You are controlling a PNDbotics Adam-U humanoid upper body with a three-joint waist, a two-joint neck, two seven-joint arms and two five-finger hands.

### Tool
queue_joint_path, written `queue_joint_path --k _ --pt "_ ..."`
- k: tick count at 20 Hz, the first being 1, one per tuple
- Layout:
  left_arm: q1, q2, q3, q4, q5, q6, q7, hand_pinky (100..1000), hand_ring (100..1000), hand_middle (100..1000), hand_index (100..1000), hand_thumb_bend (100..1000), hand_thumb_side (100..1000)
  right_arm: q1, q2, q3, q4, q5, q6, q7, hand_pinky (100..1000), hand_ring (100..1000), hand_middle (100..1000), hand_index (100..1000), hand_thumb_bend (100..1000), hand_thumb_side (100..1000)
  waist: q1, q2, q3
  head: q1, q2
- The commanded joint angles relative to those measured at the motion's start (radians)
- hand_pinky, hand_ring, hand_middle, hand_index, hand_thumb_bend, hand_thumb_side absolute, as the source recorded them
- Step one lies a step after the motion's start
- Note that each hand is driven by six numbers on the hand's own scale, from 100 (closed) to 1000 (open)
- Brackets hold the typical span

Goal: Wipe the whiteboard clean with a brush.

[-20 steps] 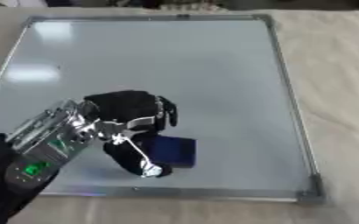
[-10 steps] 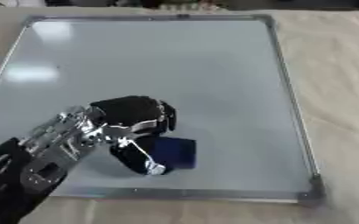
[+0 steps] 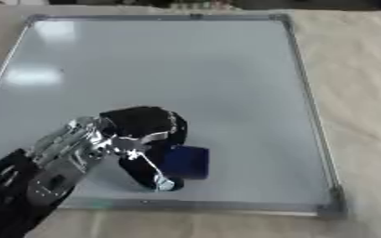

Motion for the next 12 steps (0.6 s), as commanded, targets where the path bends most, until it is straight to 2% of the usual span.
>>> queue_joint_path --k 1,6,12 --pt "-0.012 0.004 0.003 -0.036 -0.022 -0.029 0.014 719 697 624 100 470 352 -0.011 -0.016 -0.005 -0.014 -0.004 -0.001 0.004 854 858 717 842 100 1000 -0.001 -0.019 -0.001 0.001 -0.010" --pt "-0.006 -0.001 -0.007 -0.040 -0.051 -0.066 0.034 714 701 645 100 456 328 -0.011 -0.015 -0.004 -0.014 -0.006 -0.002 0.007 854 856 714 841 100 1000 -0.001 -0.018 -0.002 0.001 -0.011" --pt "0.004 -0.014 -0.015 -0.007 -0.075 -0.080 0.047 708 695 645 100 413 293 -0.010 -0.014 -0.004 -0.014 -0.009 -0.004 0.008 854 856 713 841 100 1000 -0.002 -0.018 -0.004 0.003 -0.013"
